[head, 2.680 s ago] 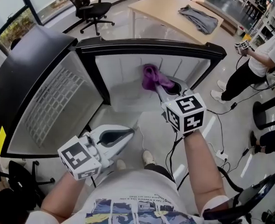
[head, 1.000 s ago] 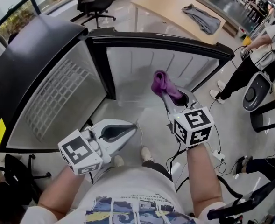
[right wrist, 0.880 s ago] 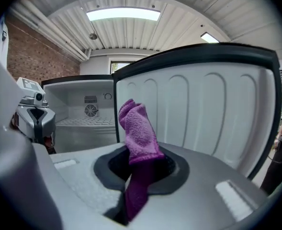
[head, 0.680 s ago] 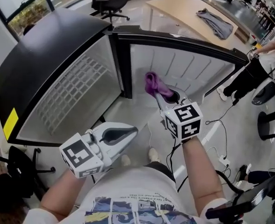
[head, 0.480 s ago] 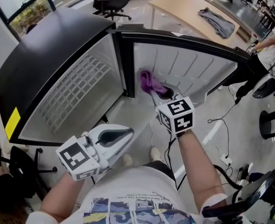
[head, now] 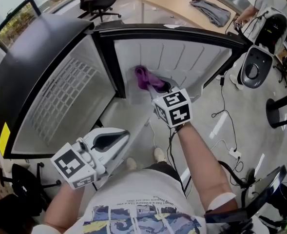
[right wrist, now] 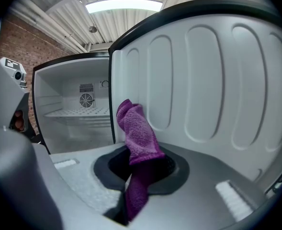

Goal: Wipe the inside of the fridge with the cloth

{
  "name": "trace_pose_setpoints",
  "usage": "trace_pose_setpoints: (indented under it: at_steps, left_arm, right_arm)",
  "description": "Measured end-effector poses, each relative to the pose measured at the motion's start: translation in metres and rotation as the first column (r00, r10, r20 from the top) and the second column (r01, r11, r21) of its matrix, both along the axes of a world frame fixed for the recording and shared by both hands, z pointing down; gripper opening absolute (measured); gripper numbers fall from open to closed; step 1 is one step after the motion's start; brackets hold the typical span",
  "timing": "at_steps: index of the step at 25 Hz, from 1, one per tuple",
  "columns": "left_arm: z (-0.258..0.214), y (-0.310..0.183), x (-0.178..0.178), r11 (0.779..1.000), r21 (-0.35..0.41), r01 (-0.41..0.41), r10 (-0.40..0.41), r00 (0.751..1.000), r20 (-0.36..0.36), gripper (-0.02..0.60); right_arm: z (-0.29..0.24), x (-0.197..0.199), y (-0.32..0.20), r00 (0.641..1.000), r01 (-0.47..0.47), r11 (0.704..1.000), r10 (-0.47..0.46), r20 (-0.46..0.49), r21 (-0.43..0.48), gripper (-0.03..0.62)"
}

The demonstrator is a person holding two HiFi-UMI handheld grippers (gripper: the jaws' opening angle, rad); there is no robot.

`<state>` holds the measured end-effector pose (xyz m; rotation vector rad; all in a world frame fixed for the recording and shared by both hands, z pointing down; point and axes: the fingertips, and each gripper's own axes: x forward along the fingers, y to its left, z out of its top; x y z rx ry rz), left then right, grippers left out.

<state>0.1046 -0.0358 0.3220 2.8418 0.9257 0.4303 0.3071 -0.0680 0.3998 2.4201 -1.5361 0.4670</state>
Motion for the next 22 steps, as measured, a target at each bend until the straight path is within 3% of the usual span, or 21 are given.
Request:
trace_pose_setpoints:
  at_steps: [13, 22]
  left_arm:
    - [0.0, 0.034, 0.024, 0.996, -0.012, -0.084, 0.084, 0.996, -0.003, 0.005]
    - [0.002, 0.053, 0.04, 0.991, -0.019, -0.129, 0.129, 0.992, -0.001, 0.005]
  right_arm:
    - [-0.001, 0.037, 0.07, 0.99, -0.142, 0.99, 0.142, -0.01, -0.007, 0.055]
    - [0.003, 0.064, 0.128, 0.961, -0.276, 0.961, 0.276, -0.023, -0.022, 0.055]
